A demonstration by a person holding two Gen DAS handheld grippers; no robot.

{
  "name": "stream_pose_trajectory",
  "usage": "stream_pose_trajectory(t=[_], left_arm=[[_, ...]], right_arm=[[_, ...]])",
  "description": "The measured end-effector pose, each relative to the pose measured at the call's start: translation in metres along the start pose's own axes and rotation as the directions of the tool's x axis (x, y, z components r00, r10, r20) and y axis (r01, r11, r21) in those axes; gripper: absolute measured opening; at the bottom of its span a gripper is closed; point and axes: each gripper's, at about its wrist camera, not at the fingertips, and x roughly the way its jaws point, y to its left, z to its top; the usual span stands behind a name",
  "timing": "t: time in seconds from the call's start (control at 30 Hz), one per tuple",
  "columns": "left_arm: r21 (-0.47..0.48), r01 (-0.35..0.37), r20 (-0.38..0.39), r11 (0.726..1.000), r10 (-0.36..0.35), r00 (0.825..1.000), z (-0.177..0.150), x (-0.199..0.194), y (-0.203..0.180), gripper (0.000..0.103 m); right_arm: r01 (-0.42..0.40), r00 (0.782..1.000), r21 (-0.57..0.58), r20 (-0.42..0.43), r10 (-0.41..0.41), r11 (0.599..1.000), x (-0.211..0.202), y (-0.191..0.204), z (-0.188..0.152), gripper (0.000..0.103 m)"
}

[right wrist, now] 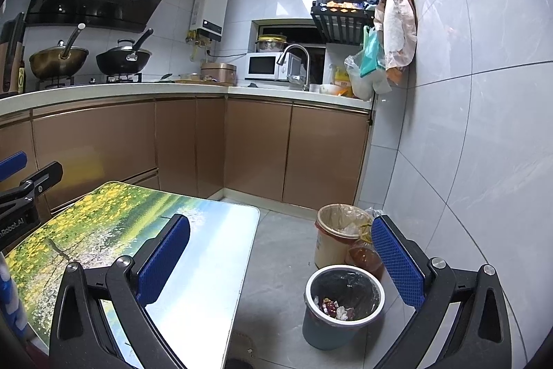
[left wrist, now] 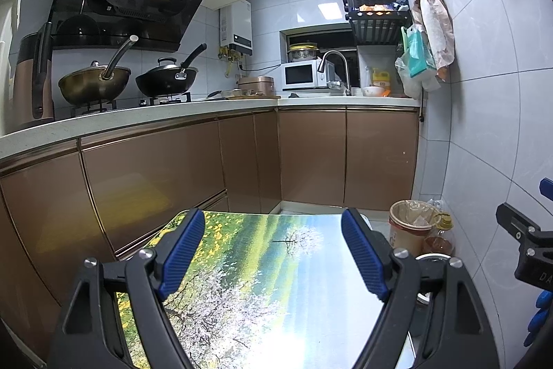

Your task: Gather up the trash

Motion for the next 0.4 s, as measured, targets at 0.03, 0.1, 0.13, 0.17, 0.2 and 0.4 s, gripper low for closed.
stream_pose_trajectory(t=[0.03,0.1,0.13,0.17,0.2,0.4], left_arm=[[0.0,0.003,0.001,1.0,-0.003,1.0,0.0,0.001,0.0,0.08],[0.002,0.008,0.001,1.0,-0.008,1.0,0.0,0.002,-0.001,0.08],[0.004,0.012,0.002,1.0,-0.012,1.0,0.001,0.003,-0.002,0.08],[0.005,0.016,0.004,1.0,-0.016,1.0,0.001,0.004,-0.002,0.08],[0.005,0.019,0.005,1.0,-0.019,1.0,0.001,0.004,-0.002,0.08],[0.009,0.037,0.001,0.999,-0.037,0.999,0.0,0.009,-0.004,0.08]], right_arm=[[0.001,1.0,0.001,-0.001,-0.001,1.0,0.001,0.0,0.0,0.103],[0.003,1.0,0.002,-0.004,-0.003,1.0,0.003,-0.001,0.0,0.103],[0.003,1.0,0.003,-0.005,-0.003,1.0,0.004,-0.001,0.0,0.103],[0.003,1.0,0.003,-0.007,-0.003,1.0,0.005,-0.002,0.0,0.103],[0.004,1.0,0.003,-0.008,-0.004,1.0,0.006,-0.002,0.0,0.103],[0.007,1.0,0.007,-0.017,-0.007,1.0,0.012,-0.005,-0.001,0.103]])
